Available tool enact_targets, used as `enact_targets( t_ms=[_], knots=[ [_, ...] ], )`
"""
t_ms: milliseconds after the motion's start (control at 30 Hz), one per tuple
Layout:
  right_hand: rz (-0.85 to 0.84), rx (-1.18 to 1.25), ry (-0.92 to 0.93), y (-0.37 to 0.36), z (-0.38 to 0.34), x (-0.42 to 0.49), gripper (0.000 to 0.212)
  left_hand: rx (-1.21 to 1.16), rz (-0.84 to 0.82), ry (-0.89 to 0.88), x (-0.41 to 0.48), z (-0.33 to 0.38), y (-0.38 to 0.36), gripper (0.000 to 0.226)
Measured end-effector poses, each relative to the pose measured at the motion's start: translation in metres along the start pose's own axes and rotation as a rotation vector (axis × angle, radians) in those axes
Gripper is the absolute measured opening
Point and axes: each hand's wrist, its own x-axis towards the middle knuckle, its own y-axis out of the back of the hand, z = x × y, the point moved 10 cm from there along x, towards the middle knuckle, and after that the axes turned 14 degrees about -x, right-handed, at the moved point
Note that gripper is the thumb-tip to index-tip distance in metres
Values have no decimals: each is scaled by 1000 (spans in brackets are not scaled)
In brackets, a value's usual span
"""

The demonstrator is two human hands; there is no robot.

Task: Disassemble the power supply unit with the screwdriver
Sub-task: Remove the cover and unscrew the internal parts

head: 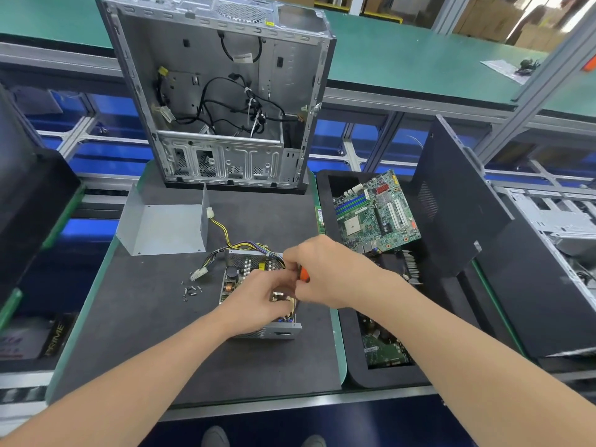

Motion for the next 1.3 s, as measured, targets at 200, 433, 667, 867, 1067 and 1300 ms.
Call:
enact_targets(
  t_ms=[200, 433, 667, 867, 1067, 1300],
  knots=[
    [53, 47, 6, 9, 6, -7, 6, 47, 0, -20, 3, -5, 0, 65],
    [116, 72, -28, 29, 16, -18, 6, 226, 70, -22, 7, -6, 4, 54],
    [205, 55, -19, 63, 24, -37, 4, 430, 220, 38, 8, -10, 13, 26],
    [289, 68, 14, 82, 23, -48, 4, 440, 197, 32, 11, -10, 8, 23],
    [309, 92, 16, 86, 21, -50, 4, 371, 226, 22, 10, -12, 12, 11],
    [296, 101, -23, 84, 25, -43, 4, 470, 365, -23, 3, 9, 42, 12]
  ],
)
